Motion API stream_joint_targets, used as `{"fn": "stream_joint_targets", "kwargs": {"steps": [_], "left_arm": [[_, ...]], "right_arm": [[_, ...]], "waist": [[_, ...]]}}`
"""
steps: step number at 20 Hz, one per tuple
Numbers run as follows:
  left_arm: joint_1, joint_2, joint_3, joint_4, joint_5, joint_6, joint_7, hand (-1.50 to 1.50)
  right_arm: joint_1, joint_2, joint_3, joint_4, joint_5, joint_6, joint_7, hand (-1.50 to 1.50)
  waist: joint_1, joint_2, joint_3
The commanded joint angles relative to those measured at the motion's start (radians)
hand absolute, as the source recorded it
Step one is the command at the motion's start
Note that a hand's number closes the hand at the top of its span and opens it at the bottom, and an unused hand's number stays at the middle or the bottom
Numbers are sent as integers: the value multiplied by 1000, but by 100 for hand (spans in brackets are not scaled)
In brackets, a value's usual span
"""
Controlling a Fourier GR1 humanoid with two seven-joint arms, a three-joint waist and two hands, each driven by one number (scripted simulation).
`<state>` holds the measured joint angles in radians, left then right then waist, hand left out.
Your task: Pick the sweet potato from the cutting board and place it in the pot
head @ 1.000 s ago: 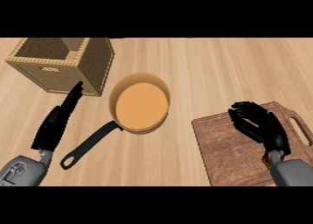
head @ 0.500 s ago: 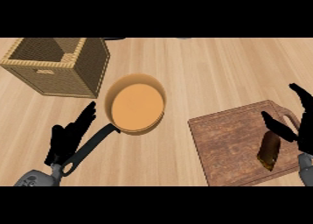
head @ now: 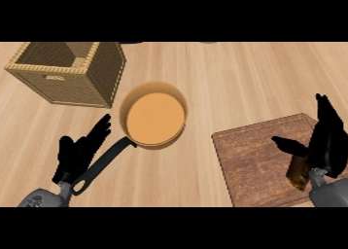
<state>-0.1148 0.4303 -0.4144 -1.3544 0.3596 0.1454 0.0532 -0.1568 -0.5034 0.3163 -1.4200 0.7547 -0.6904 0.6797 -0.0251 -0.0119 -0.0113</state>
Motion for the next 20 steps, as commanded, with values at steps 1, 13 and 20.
{"fn": "stream_joint_targets", "kwargs": {"steps": [1,13,20], "left_arm": [[-22,-19,-7,-3,-1,-3,29,0],[-5,-32,15,-30,-13,-14,38,0],[-46,-86,39,-12,-61,-24,78,0]], "right_arm": [[-51,70,17,-93,148,135,323,-150],[26,126,-47,-191,-2,508,559,-150],[149,108,-82,-330,74,531,560,-150]], "waist": [[4,2,5],[20,9,11],[17,10,11]]}}
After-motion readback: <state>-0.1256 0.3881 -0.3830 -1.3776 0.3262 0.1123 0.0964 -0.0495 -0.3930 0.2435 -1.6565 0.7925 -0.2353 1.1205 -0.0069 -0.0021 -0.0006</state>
